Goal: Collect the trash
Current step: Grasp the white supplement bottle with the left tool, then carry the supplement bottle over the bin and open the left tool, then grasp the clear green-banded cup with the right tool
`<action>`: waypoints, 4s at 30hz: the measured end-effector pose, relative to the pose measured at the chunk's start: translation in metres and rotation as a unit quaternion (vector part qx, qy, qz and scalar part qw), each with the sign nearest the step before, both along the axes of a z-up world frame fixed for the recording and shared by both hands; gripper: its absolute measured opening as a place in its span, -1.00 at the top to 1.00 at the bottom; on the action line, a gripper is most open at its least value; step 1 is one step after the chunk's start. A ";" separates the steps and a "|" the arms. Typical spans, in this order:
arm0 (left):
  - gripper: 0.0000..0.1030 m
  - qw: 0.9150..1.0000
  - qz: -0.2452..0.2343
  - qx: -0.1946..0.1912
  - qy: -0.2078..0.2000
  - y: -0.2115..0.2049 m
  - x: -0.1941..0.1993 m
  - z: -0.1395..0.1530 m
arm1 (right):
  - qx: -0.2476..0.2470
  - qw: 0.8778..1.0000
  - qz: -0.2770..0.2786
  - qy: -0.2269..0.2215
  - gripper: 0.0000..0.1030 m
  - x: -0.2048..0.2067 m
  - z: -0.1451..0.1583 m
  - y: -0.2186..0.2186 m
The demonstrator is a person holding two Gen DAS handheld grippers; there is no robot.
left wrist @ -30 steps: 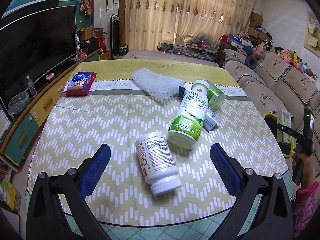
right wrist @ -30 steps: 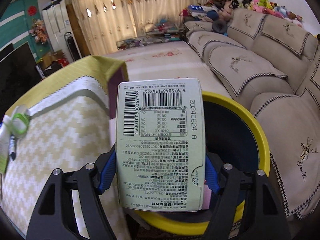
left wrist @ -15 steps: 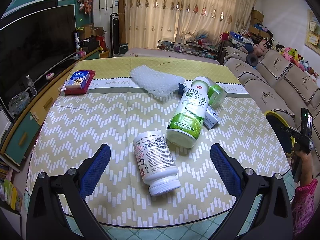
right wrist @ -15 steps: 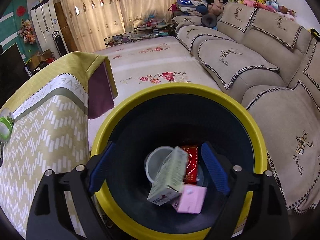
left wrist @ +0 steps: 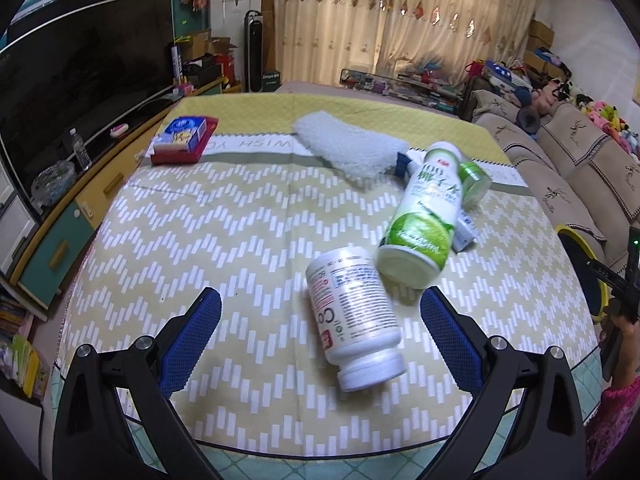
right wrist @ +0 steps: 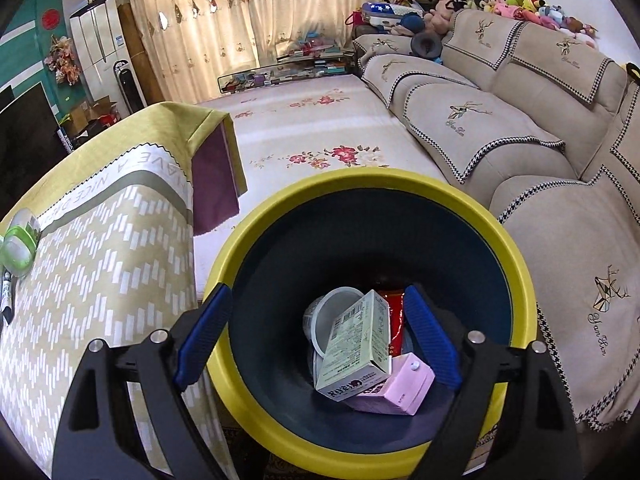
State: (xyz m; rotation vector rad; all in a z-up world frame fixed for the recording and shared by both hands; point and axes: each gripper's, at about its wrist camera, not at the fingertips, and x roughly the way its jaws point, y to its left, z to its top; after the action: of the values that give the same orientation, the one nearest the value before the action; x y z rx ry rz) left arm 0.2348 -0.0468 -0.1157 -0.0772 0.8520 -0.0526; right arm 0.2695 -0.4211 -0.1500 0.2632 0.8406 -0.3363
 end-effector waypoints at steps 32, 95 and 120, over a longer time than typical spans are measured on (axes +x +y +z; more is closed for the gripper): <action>0.00 0.998 -0.028 -0.010 0.047 -0.010 0.030 -0.032 | 0.018 1.000 0.022 0.011 -0.61 -0.001 -0.015 0.011; -0.61 0.906 -0.423 0.007 -0.014 -0.464 0.072 0.016 | 0.035 0.995 -0.088 -0.034 -0.63 -0.141 0.011 -0.072; -0.85 0.990 -0.042 0.010 -0.130 0.028 0.073 0.069 | 0.020 0.988 0.145 -0.049 -0.63 -0.021 0.060 0.143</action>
State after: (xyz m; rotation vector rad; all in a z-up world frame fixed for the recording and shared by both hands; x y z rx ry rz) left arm 0.3082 -0.0188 -0.0468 -0.0144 0.5937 -0.1310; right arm 0.2485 -0.2784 -0.0904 0.1904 0.7760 -0.0346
